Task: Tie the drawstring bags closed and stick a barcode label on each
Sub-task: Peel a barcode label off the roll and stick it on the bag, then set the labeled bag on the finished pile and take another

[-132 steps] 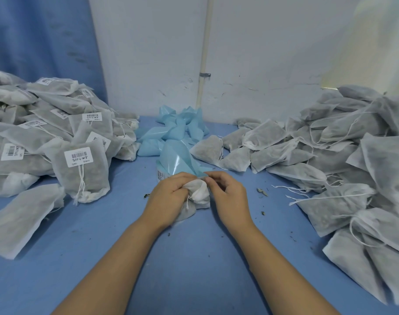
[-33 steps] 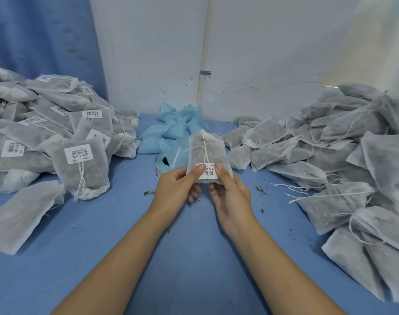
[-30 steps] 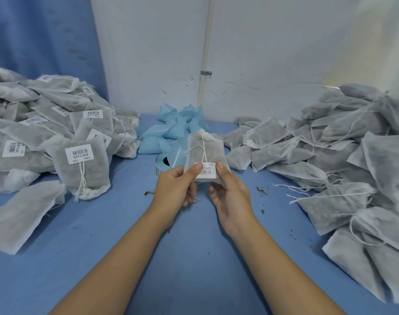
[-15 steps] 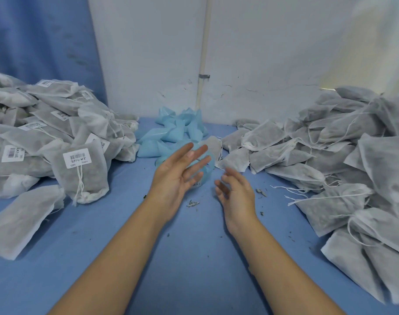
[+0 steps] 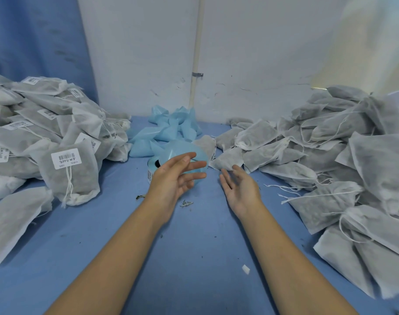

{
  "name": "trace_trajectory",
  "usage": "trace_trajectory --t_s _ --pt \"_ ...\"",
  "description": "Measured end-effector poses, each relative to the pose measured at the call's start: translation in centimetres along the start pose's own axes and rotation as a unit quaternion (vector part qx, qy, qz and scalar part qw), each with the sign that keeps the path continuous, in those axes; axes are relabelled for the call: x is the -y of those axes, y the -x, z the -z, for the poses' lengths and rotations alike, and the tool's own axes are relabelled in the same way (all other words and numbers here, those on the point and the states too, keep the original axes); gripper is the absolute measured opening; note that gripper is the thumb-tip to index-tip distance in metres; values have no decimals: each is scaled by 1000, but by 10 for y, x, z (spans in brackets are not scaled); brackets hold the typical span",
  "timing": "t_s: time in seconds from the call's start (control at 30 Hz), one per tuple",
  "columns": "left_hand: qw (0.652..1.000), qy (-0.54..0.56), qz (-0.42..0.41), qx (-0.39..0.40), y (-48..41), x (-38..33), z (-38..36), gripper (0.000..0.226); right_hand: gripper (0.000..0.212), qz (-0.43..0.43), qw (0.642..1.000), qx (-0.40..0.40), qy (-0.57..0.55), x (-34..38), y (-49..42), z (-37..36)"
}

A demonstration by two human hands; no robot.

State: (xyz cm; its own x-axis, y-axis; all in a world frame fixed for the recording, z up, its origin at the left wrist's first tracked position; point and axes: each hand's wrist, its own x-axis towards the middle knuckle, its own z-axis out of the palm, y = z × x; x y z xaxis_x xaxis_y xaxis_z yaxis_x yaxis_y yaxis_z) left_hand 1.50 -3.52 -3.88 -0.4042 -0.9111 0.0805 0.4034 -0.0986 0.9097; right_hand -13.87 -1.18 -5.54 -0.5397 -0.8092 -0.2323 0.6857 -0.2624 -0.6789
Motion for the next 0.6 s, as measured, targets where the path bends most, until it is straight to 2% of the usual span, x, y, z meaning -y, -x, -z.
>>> trace_trajectory --t_s 0.13,0.2,0.27,0.3,0.43,0.5,0.57,0.6 --pt "997 -65 -19 -26 5 5 -9 22 20 59 998 -24 9 1 10 -2" --pt "984 -158 -75 -35 7 11 -11 39 20 104 994 -42 15 2 17 -4" --pt "961 -250 -121 -6 8 19 -11 60 23 139 989 -42 27 2 27 -5" --pt "949 -287 -132 13 8 23 -11 62 24 151 987 -33 33 2 32 -5" --pt "901 -401 -162 35 9 37 -12 60 28 162 985 6 52 -6 49 -5" --pt "891 -417 -179 2 12 37 -12 44 28 170 983 20 65 -12 52 -5" --pt "892 -407 -196 -29 15 35 -11 33 32 230 962 14 147 -15 50 -1" --pt "895 -396 -201 -41 16 33 -10 32 39 276 933 9 229 -16 48 2"
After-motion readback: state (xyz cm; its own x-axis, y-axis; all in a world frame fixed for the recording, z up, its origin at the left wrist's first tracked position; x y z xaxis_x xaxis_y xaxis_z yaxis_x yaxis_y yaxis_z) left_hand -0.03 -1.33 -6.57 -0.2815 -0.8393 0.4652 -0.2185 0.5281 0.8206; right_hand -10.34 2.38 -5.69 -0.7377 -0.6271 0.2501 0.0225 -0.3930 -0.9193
